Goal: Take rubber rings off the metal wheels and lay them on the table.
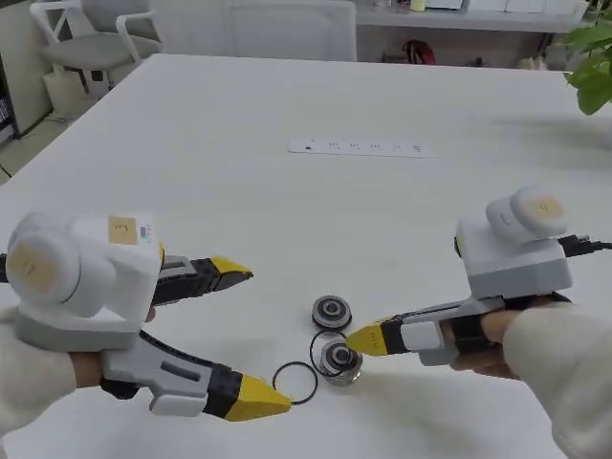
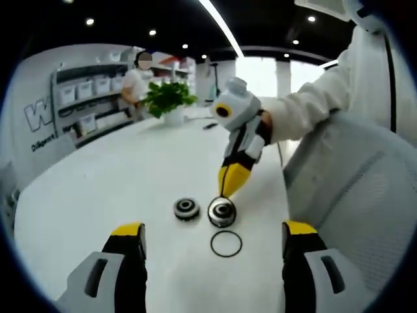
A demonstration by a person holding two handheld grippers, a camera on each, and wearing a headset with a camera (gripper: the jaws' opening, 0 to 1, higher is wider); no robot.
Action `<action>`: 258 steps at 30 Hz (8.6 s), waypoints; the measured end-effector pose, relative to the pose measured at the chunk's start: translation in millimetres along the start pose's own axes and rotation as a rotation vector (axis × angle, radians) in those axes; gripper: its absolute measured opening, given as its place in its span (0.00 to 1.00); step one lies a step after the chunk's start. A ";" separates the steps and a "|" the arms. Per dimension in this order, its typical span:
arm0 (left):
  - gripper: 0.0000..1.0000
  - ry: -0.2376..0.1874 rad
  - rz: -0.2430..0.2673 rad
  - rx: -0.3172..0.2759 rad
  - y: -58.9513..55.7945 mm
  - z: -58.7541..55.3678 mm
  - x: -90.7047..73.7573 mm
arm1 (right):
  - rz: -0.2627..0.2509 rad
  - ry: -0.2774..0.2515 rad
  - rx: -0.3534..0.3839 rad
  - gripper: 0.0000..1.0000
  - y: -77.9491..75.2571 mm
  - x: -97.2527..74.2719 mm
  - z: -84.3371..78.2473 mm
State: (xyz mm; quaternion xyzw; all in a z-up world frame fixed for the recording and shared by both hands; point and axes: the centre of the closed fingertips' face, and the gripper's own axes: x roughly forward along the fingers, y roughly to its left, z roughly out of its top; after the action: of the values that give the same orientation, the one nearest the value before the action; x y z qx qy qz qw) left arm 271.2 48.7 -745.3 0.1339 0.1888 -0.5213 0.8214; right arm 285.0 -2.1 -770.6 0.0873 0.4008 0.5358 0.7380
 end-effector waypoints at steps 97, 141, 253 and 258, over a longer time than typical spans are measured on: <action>0.92 0.010 -0.047 -0.046 -19.3 -12.7 -5.0 | -0.011 0.122 -0.096 0.00 3.8 9.1 -18.6; 0.91 -0.043 0.001 -0.012 19.2 32.4 -24.0 | -0.140 -0.172 -0.128 0.05 -19.1 -41.6 46.8; 0.28 0.055 -0.064 0.039 45.6 5.6 87.2 | -0.163 0.037 -0.282 0.22 -57.7 10.3 10.9; 0.25 0.062 -0.065 0.033 43.9 2.4 88.9 | -0.166 0.030 -0.286 0.24 -59.5 11.7 11.8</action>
State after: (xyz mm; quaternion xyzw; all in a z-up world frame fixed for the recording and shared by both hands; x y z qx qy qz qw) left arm 345.6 -5.4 -782.1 0.1576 0.2099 -0.5462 0.7955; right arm 337.1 -12.9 -801.9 -0.0601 0.3375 0.5258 0.7784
